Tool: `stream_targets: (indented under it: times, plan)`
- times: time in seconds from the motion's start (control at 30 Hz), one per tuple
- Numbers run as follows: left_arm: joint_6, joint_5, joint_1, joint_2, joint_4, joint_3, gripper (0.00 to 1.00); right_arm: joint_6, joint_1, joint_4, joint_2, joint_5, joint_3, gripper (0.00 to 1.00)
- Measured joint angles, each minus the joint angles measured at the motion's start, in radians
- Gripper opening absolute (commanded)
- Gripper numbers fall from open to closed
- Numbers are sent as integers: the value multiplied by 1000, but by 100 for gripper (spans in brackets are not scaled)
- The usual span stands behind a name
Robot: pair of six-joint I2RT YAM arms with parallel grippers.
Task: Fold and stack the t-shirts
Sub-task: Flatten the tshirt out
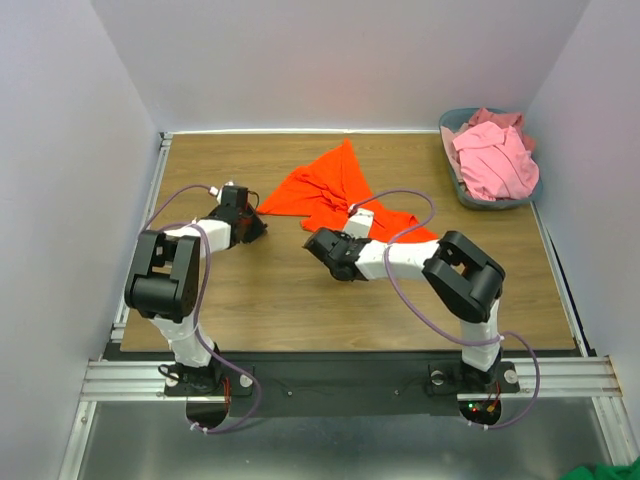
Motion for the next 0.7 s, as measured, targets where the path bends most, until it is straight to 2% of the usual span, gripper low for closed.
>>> stream_targets:
  times: [0.27,0.47,0.5,0.53,0.57,0.6,0.63,0.7]
  plan:
    - [-1,-21,-8,-126,8,-113,0,-38,0,-2,-136,-5,-153,0]
    - [0,-64,-8,-205,6,-129,1,-114,0,-23,-474,-63,-321,0]
    - [0,-68,-7,-207,6,-128,9,-125,0,-22,-551,-72,-354,0]
    - [0,-70,-8,-206,6,-126,32,-134,0,-24,-637,-76,-384,0]
    - [0,-69,-8,-205,0,-124,49,-138,0,-24,-691,-79,-404,0]
    - [5,-69,-8,-203,-5,-122,61,-142,0,-28,-766,-80,-431,0]
    - [5,-69,-9,-200,-8,-119,72,-144,0,-34,-829,-80,-456,0]
    - [10,-69,-9,-183,-16,-102,78,-144,0,-59,-901,-81,-483,0]
